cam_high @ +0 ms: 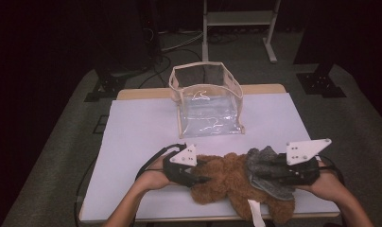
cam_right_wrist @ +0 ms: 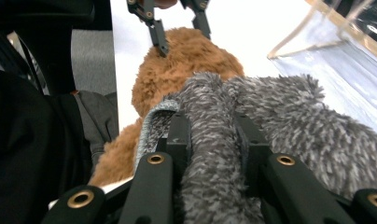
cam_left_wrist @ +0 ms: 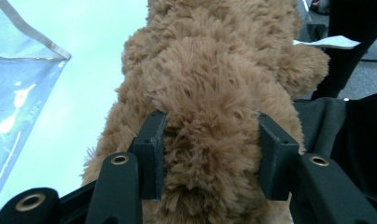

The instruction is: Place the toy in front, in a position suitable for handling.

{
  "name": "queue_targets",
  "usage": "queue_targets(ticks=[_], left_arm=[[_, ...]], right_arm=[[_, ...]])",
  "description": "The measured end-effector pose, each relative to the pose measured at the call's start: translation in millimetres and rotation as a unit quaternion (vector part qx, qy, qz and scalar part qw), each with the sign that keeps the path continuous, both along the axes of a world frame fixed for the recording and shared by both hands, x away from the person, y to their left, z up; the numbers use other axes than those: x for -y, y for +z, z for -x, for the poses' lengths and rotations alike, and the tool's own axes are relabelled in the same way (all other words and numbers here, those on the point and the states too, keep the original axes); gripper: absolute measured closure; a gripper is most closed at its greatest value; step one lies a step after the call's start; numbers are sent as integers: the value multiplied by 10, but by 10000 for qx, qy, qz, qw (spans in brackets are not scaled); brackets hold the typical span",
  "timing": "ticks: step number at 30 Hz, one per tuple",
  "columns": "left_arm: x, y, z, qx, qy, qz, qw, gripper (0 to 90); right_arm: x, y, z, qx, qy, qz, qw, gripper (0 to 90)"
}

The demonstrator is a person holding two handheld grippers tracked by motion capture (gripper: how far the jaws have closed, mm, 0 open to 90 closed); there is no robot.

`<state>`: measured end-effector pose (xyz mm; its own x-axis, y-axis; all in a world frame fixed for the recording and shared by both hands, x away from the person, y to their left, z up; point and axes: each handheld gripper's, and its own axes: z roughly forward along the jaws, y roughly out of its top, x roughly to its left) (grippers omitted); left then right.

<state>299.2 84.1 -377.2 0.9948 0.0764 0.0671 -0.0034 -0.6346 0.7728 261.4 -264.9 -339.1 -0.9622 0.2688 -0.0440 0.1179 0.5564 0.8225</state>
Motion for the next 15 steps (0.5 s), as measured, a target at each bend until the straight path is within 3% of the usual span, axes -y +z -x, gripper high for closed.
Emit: queue_targets(ticks=[6,10,15], left_arm=[[40,-22,30,-22,-66,-33,10000,504],[76,-19,52,35,-174,-144,9997,493],[33,-55,54,-25,-199,-91,9998,487]], right_arm=[[123,61,-22,-11,-107,-69,9999,709],[-57,171,-173,60,-13,78,10000,708],[-278,107,-238,-55,242,321,9992,706]])
